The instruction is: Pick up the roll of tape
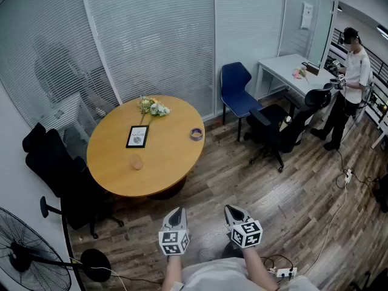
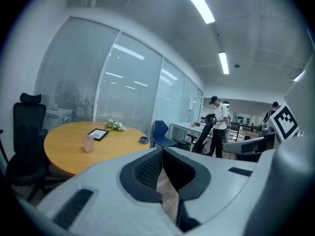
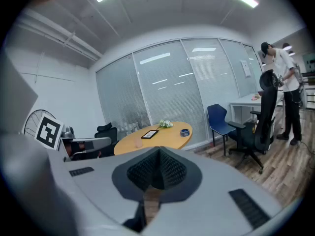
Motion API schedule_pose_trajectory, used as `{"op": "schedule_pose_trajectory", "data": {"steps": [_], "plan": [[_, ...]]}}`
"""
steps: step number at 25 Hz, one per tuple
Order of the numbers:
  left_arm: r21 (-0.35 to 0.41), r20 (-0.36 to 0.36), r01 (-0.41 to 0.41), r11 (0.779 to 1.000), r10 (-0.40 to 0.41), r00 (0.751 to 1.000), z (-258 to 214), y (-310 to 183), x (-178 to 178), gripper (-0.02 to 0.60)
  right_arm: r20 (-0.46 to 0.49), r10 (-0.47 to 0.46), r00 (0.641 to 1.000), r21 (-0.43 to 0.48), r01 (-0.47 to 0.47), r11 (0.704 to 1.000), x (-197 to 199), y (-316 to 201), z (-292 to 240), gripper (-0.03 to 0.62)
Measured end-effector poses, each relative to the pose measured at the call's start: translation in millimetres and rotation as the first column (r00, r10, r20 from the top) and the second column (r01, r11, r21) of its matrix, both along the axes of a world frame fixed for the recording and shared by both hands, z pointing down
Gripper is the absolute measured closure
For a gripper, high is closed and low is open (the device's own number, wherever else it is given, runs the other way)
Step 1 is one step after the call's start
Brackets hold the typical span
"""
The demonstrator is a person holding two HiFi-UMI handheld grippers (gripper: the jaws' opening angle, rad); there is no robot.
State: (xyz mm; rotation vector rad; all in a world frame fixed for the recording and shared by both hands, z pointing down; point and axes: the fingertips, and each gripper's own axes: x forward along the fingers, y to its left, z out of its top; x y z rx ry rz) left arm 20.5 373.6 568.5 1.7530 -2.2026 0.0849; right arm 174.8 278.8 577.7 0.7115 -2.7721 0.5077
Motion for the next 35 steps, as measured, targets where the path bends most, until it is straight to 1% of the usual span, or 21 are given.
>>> {"op": "schedule_pose_trajectory", "data": {"steps": [8,12,15,17,23,29,31,32,33,35], "plan": [[0.003,-0.005,0.003,1.000,-0.003,1.000,2,4,-1,0.571,-0.013,0.010,1.000,-0.001,-0.010,1.000,2,3,6,0.597],[0.017,-0.008,-0.008,1.000,0.008,1.000,-1,4,-1,0.571,0.007,0.006,1.000,-0.009,-0.006,1.000,2,1,7,0.597],[0.008,-0.006,-0.012,1.000,0.012,1.000,0,6,-6,0.569,0.008,0.011,1.000,-0.013,-0.011,1.000,-1,0,8,0.595],[0.010,-0.008,-0.013,1.000,0.013,1.000,-1,5,-9,0.569,0.007,0.013,1.000,-0.012,-0.013,1.000,-3,-2,7,0.568],[0.017,-0.010,-0.011,1.000,0.012,1.000,-2,-1,-18,0.569,0.005,0.011,1.000,-0.020,-0.011,1.000,-9,-3,10,0.540],[-0.005,-0.035,-0.061,0.998,0.061,0.998,12,-17,-6,0.568,0.001,0.015,1.000,-0.054,-0.015,0.998,-6,-12,21,0.513],[-0.017,-0.040,-0.073,0.997,0.072,0.997,17,-25,-6,0.551,0.002,0.012,1.000,-0.065,-0.012,0.998,-8,-18,24,0.502],[-0.024,-0.041,-0.079,0.997,0.078,0.996,18,-31,-5,0.519,0.002,0.008,1.000,-0.070,-0.008,0.997,-10,-22,25,0.496],[-0.031,-0.039,-0.085,0.996,0.084,0.996,19,-36,-5,0.503,0.002,0.007,1.000,-0.076,-0.006,0.997,-12,-27,26,0.491],[-0.041,-0.031,-0.094,0.995,0.093,0.995,21,-48,-4,0.494,0.003,0.011,1.000,-0.089,-0.011,0.996,-14,-38,28,0.479]]}}
